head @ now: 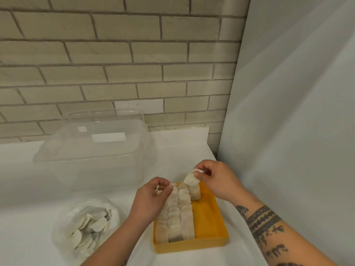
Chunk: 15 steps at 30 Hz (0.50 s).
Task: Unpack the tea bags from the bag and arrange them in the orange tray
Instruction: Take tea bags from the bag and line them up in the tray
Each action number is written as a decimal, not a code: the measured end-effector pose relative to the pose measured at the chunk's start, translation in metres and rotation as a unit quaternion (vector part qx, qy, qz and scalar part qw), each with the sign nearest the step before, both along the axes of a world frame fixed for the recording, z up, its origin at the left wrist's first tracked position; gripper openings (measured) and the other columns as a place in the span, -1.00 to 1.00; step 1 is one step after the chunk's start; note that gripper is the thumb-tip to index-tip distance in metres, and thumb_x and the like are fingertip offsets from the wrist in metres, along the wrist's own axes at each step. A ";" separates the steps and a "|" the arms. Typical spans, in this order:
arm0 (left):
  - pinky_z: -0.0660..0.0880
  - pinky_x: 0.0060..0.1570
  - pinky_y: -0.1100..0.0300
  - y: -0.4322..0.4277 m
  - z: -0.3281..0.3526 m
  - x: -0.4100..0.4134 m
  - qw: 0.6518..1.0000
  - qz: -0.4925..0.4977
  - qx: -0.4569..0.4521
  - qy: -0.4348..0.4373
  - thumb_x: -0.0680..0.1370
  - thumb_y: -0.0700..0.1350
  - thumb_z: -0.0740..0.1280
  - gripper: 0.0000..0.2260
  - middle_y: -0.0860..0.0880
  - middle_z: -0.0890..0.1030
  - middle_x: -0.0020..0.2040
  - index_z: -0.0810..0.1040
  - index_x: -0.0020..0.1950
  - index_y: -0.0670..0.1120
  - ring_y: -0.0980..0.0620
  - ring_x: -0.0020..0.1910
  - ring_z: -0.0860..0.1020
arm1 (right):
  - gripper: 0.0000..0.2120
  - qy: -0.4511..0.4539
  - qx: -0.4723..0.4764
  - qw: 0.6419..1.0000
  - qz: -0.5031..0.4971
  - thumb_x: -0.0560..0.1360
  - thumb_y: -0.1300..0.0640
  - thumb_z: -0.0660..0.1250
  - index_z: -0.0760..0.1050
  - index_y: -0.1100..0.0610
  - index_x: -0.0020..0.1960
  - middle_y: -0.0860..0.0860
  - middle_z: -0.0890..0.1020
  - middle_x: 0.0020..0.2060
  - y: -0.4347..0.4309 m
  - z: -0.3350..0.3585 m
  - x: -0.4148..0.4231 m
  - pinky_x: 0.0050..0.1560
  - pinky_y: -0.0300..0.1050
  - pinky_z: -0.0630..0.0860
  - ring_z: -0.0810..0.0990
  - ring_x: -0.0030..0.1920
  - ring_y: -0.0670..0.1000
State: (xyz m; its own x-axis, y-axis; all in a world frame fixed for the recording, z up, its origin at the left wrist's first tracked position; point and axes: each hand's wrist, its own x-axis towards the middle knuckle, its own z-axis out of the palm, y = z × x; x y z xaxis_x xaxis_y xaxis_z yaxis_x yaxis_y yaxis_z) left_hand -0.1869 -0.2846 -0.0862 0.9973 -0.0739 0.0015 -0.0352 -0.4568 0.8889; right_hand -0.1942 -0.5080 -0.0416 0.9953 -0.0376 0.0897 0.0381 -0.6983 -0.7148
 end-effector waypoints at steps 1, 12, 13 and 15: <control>0.41 -0.20 0.35 0.002 -0.004 0.002 1.000 0.013 0.026 -0.009 0.55 0.04 0.45 -0.96 0.19 0.65 -0.13 0.61 -0.07 0.16 0.25 -0.24 0.56 | -0.91 0.013 -0.013 1.000 -0.005 0.57 0.02 0.39 0.59 -0.18 -0.04 -0.24 0.65 -0.13 -0.004 -0.004 0.004 -0.17 -0.36 0.43 0.58 -0.10 -0.22; 0.41 0.15 0.18 0.019 -0.043 0.012 0.986 0.040 0.128 0.102 0.57 0.03 0.40 -0.55 -0.01 0.59 0.29 0.42 0.43 0.00 0.01 0.28 0.53 | -0.87 0.086 -0.254 0.963 0.042 0.59 -0.06 0.31 0.59 -0.11 0.10 -0.15 0.64 0.01 -0.011 -0.056 0.025 0.25 0.01 0.35 0.50 0.08 -0.05; 0.41 0.13 0.18 0.019 -0.043 0.012 0.986 0.039 0.124 0.107 0.58 0.03 0.39 -0.57 0.00 0.60 0.26 0.42 0.42 0.01 0.02 0.24 0.53 | -0.87 0.074 -0.269 0.959 0.040 0.59 -0.08 0.30 0.58 -0.12 0.09 -0.15 0.63 0.00 -0.009 -0.059 0.026 0.23 0.01 0.32 0.48 0.08 -0.05; 0.39 0.08 0.19 0.018 -0.046 0.013 0.986 0.038 0.120 0.110 0.59 0.02 0.38 -0.58 0.02 0.61 0.19 0.41 0.42 0.01 0.08 0.14 0.50 | -0.85 0.053 -0.286 0.956 0.035 0.60 -0.09 0.28 0.59 -0.13 0.10 -0.15 0.58 -0.05 -0.005 -0.063 0.027 0.17 0.00 0.26 0.43 0.08 -0.04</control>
State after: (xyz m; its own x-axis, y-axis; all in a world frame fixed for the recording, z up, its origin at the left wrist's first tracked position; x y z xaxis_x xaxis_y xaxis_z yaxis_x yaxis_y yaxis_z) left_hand -0.1741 -0.2665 -0.1318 0.9744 0.0289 -0.2229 0.1879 -0.6493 0.7370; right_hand -0.1668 -0.5133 -0.1049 0.9982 0.0540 -0.0261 0.0471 -0.9747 -0.2184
